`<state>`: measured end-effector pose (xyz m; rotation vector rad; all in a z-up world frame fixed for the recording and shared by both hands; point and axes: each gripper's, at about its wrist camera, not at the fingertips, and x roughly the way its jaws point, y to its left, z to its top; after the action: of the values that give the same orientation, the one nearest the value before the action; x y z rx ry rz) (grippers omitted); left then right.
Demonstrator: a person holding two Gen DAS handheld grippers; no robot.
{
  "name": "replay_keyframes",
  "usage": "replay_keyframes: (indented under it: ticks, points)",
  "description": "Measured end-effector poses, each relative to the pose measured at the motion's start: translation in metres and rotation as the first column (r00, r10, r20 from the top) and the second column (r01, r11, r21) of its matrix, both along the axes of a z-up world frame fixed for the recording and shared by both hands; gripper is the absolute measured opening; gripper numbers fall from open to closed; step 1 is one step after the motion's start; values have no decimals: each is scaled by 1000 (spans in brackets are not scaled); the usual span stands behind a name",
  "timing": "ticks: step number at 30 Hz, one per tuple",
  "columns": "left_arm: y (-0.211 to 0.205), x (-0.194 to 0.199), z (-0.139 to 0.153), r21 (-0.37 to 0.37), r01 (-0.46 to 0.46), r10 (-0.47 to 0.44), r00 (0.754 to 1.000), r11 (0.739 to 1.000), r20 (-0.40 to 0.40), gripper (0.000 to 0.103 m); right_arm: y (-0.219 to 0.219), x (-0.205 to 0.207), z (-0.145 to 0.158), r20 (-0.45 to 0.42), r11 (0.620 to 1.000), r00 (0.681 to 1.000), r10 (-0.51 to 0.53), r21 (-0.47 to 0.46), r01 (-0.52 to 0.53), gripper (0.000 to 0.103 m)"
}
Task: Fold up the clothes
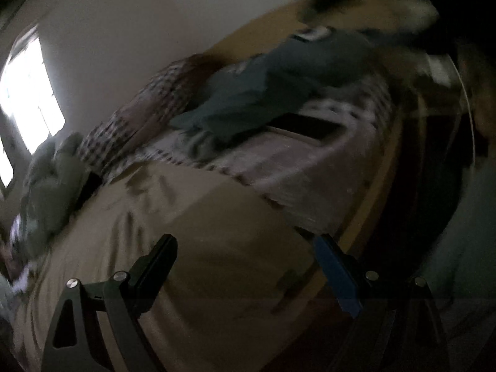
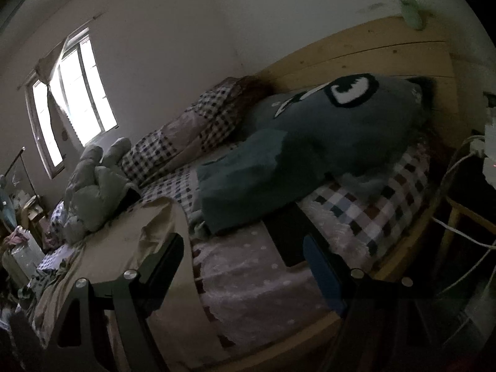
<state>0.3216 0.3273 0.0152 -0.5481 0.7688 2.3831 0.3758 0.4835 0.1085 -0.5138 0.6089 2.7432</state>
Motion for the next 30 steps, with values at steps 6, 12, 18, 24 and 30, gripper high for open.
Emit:
replay_keyframes:
  ticks: [6, 12, 18, 24, 30]
  points:
    - [28, 16, -32, -164, 45, -68, 989, 985, -135, 93, 11, 5, -2, -9, 999, 1000, -6, -44, 5, 83]
    - [38, 9, -47, -233, 5, -48, 982, 972, -180, 92, 16, 6, -4, -27, 996, 1000, -4, -86, 2, 83]
    - [45, 2, -54, -266, 2, -54, 981, 964, -188, 89, 13, 3, -3, -28, 997, 1000, 9, -82, -11, 83]
    - [47, -6, -65, -303, -10, -43, 985, 953, -169, 65, 14, 4, -3, -31, 996, 999, 5, -89, -8, 83]
    - [49, -10, -64, -304, -24, -29, 986, 952, -167, 51, 15, 6, -2, -36, 996, 999, 0, -93, -4, 83]
